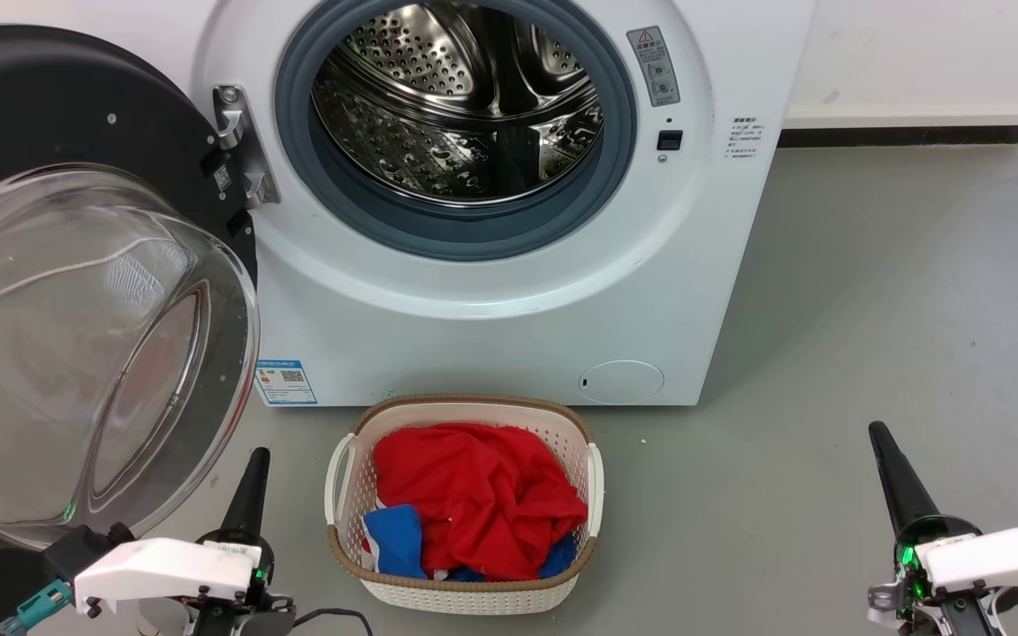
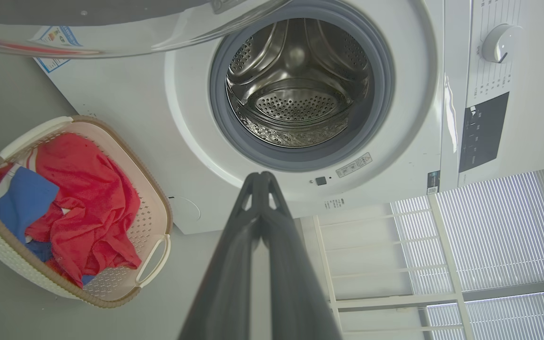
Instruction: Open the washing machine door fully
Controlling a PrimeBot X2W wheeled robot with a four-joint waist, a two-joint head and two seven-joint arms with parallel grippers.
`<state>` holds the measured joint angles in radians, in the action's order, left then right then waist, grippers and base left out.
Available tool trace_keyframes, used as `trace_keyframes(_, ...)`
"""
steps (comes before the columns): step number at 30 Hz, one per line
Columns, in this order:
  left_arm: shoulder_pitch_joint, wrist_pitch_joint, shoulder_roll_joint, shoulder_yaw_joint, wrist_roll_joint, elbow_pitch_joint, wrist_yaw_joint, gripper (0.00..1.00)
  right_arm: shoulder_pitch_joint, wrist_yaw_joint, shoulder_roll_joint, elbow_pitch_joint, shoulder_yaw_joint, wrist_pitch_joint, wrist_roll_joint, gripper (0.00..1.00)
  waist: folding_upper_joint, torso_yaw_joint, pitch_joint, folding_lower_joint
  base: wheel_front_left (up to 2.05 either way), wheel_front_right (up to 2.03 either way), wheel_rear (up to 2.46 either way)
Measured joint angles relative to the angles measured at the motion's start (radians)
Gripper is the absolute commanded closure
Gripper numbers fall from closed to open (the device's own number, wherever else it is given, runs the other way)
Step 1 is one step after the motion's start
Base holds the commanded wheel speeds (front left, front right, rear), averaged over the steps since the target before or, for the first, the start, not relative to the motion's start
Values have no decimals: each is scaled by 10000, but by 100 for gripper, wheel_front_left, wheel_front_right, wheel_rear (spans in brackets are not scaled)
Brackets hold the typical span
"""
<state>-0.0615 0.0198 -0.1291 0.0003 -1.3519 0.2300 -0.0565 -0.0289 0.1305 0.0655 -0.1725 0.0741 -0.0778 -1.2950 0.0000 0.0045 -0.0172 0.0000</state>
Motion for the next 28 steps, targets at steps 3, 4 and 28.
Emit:
trace_keyframes(3,-28,56,69,79,-219,13,-56,100,-86,0,-2,-54,21,-23,-274,100,0,-3,14,0,0,0,0)
trace_keyframes(4,-46,90,86,107,-293,17,-77,100,-105,0,-4,-75,27,-25,-359,100,0,-4,19,0,0,0,0)
trace_keyframes(28,-277,614,502,740,-1877,102,-516,100,-500,0,-25,-520,188,-169,-2309,100,0,-30,138,0,0,0,0)
